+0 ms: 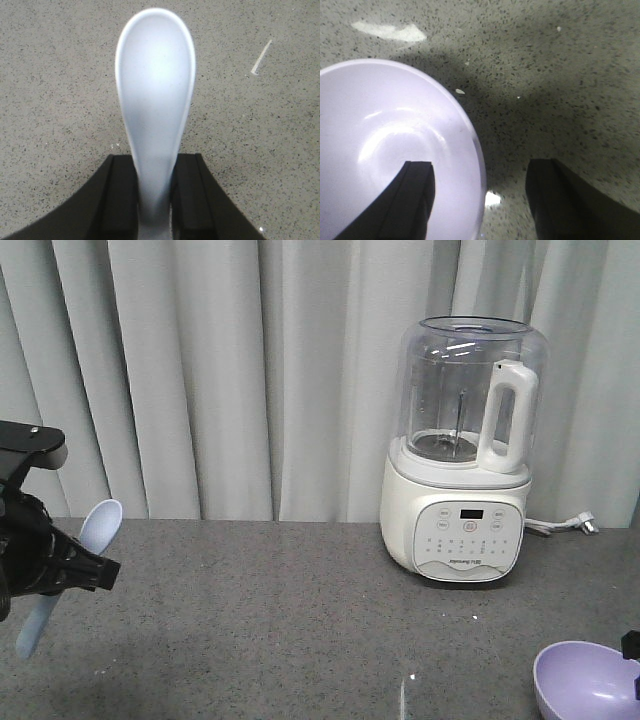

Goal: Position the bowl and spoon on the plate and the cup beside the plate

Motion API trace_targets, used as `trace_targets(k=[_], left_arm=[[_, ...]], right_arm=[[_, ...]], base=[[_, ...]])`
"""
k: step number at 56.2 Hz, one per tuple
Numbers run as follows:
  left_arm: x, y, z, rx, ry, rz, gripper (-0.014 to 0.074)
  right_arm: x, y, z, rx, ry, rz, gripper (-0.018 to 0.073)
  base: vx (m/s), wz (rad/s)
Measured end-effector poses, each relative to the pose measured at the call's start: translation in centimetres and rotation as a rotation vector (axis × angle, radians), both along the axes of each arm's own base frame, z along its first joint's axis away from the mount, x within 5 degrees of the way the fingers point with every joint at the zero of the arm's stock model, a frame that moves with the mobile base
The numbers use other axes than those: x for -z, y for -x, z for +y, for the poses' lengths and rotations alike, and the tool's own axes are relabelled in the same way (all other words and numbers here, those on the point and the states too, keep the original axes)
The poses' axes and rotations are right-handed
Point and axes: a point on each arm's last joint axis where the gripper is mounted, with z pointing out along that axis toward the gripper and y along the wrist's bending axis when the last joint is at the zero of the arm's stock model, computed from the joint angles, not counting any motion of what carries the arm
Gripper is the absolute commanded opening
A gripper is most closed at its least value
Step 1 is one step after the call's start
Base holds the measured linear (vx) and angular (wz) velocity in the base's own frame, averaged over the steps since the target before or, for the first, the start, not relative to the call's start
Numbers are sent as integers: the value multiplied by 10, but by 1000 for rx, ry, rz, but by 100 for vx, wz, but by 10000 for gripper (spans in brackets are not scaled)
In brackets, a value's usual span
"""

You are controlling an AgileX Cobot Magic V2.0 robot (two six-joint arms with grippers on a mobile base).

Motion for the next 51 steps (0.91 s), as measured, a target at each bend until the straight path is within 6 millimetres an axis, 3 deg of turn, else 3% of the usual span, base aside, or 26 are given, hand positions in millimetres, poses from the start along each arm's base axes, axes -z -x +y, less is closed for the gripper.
trace_targets(k=[4, 9, 18, 29, 40, 51], left_arm=[[0, 0, 0, 0, 0, 0, -6], [0, 0, 0, 0, 0, 0, -6], [0, 0, 0, 0, 0, 0, -6], [0, 0, 0, 0, 1, -3, -6], [-2, -3, -1, 0, 10, -37, -6], [-4, 6, 2, 0, 21, -88, -3]], right_arm=[[12, -7, -1, -10, -12, 16, 421], [24, -12, -2, -15, -24, 37, 323], [32, -17, -4, -31, -17, 38, -17], [21, -16, -3, -43, -3, -7, -12], [-18, -5, 14, -135, 61, -144, -12], [-90, 27, 54, -310, 159, -436, -12]], base=[[0, 0], [0, 0], [0, 0], [0, 0], [0, 0], [0, 0]])
